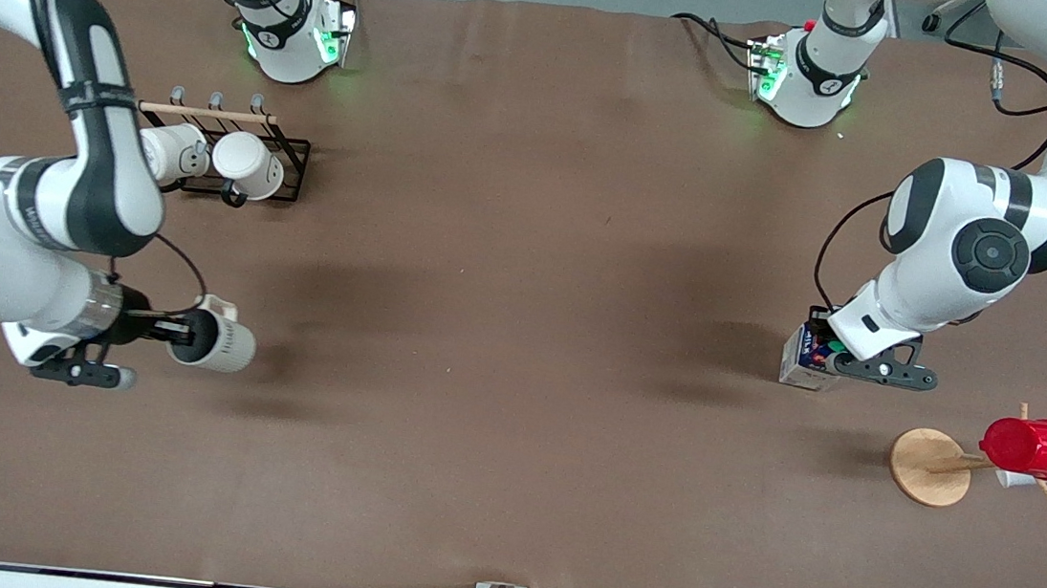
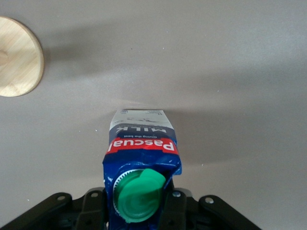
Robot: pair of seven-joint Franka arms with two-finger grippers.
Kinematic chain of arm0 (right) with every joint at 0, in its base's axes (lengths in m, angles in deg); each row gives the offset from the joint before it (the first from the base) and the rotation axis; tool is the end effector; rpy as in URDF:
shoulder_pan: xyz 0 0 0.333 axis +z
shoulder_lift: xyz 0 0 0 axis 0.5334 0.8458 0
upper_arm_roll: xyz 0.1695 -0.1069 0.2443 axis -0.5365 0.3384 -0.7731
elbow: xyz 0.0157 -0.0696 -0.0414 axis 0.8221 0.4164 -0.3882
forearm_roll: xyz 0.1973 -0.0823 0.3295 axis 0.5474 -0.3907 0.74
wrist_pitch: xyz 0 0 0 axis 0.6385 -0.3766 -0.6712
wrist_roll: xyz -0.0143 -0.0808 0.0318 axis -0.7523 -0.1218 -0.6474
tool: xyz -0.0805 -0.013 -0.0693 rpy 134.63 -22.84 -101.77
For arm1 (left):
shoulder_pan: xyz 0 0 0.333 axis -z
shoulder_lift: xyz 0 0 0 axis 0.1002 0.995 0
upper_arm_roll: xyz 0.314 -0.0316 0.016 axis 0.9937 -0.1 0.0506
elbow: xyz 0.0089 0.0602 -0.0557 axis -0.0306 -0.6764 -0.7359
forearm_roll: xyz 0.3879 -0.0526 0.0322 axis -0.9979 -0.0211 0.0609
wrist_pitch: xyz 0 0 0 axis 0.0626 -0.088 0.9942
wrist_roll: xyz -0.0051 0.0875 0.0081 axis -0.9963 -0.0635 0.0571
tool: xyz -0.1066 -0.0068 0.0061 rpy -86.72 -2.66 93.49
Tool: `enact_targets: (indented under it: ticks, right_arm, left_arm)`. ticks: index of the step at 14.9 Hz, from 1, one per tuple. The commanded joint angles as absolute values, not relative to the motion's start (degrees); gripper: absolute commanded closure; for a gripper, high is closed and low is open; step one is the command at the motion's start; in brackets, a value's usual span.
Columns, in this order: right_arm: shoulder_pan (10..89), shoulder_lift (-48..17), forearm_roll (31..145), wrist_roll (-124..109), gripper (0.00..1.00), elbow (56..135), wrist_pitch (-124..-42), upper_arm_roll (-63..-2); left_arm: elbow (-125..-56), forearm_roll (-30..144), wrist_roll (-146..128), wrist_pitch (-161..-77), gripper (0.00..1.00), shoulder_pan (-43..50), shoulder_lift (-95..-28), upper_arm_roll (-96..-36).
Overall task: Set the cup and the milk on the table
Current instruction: 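Lift the grey mug with the right gripper and carry it toward the table middle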
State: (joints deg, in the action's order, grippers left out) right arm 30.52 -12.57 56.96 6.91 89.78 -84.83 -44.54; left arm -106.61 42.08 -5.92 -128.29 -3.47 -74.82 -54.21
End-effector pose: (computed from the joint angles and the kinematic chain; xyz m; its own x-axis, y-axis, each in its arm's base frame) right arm 0.6698 0.0559 0.3473 0.9890 -0.1281 -0.0736 -0.1370 -0.9817 -0.1322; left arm 0.5771 -0.0865 0.3409 0.9873 -0.1541 -0.0396 -0.1561 -0.9863 -0.0533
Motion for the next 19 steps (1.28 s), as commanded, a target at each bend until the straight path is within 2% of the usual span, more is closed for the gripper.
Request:
enact_targets:
  ticks: [1, 4, 7, 11, 14, 19]
  right_arm:
    - [35.64, -12.91, 55.80, 21.79, 0.99, 88.78, -84.92, -47.06]
    - [43.55, -11.78, 51.59, 39.09, 0.99, 85.61, -85.01, -47.32]
    - [48.57, -9.84, 46.84, 51.68, 0.99, 83.76, -85.10, -50.12]
    - [56.48, -5.46, 43.77, 62.69, 0.99, 83.76, -92.55, -50.66]
    - [58.95, -1.76, 41.82, 65.08, 0.99, 82.97, -96.52, -50.66]
    - [61.06, 0.53, 39.81, 65.08, 0.97, 82.27, -96.70, -51.45]
  left_arm:
    - [-106.57, 41.03, -6.65, -128.39, 0.65, -3.29, -76.11, -54.50]
    - [-106.30, 41.03, -6.65, -127.60, 0.65, -3.29, -76.11, -54.58]
    - [-106.21, 41.03, -6.38, -127.42, 0.65, -3.29, -76.55, -54.58]
    - [-106.30, 41.03, -5.77, -126.55, 0.64, -3.73, -76.99, -54.58]
    - [-106.30, 41.03, -5.50, -124.44, 0.62, -3.99, -77.78, -54.50]
    - [-106.21, 41.03, -3.75, -121.18, 0.62, -6.36, -79.54, -54.50]
